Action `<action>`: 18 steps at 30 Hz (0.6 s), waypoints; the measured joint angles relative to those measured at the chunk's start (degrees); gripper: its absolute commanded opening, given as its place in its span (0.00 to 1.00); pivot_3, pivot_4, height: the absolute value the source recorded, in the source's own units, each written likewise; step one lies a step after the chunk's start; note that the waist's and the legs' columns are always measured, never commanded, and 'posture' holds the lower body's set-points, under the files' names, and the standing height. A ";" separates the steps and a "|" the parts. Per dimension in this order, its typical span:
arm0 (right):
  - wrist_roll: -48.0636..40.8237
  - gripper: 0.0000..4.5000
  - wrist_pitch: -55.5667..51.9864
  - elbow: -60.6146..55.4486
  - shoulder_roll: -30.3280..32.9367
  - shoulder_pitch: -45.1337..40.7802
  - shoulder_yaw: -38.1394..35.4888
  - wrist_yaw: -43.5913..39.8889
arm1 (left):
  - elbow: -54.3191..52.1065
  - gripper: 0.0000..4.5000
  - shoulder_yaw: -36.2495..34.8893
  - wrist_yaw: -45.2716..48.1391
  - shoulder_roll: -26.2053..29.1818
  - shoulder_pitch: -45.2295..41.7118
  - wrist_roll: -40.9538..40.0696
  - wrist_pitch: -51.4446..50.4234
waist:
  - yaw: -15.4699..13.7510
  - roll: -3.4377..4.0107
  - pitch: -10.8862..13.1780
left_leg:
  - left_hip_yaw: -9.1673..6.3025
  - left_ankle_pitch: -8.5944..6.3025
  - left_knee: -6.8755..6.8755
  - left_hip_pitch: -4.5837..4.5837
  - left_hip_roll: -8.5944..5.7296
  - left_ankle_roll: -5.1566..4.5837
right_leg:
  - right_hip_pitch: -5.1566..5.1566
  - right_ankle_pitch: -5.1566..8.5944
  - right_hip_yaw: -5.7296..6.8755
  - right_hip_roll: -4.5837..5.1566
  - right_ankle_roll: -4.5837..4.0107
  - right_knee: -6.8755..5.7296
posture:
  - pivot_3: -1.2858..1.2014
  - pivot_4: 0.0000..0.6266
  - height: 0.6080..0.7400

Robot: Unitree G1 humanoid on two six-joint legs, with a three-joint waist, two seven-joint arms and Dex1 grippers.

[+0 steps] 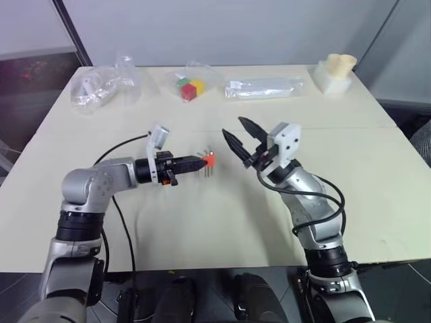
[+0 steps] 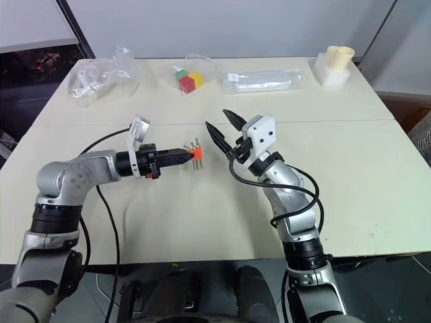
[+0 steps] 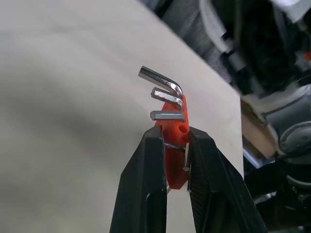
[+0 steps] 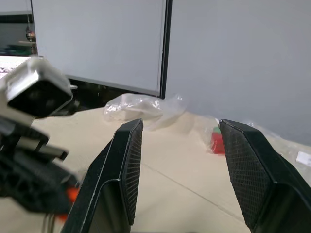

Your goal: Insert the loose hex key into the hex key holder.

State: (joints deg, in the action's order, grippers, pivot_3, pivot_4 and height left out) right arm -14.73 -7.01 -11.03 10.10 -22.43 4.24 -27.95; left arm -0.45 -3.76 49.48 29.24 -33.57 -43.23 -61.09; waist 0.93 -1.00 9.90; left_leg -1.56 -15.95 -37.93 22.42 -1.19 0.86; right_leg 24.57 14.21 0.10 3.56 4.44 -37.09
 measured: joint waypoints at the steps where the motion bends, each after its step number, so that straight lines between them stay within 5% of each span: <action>1: 0.02 0.57 0.00 -0.09 -0.09 0.19 0.09 0.12 | -0.03 0.02 -0.06 -1.17 0.02 0.30 -0.06 -1.16 | -0.07 0.00 0.00 | 0.00 0.00 0.00 0.00 0.00 0.00 | 0.00 0.00 0.00 0.01 0.00 0.00 | 0.52 0.24 1.00; 9: 0.71 0.57 0.06 -0.13 -0.69 1.71 1.59 1.00 | 6.27 0.02 -3.88 -14.60 -3.31 2.53 1.33 -10.91 | -0.10 -0.01 0.00 | 0.00 0.00 0.00 -0.01 -0.01 0.00 | -0.01 0.00 0.01 0.01 0.00 0.00 | 0.52 0.24 1.00; 18: 1.18 0.57 0.20 -0.12 -1.06 1.72 1.66 1.62 | 12.96 0.02 -9.44 -18.08 -5.41 1.40 0.28 -14.19 | 0.08 0.00 -0.16 | 0.00 0.00 0.11 -0.73 0.01 0.02 | -0.62 0.00 -0.01 0.00 -0.01 -0.02 | 0.52 0.24 1.00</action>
State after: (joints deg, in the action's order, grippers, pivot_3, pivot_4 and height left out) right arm -13.55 -6.81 -11.15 9.04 -20.72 5.90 -26.33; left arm 12.51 -13.20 31.41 23.83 -32.18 -42.95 -75.28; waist 1.01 -1.00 9.74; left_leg -1.56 -15.95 -37.81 21.69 -1.18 0.88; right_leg 23.95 14.22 0.10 3.56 4.43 -37.12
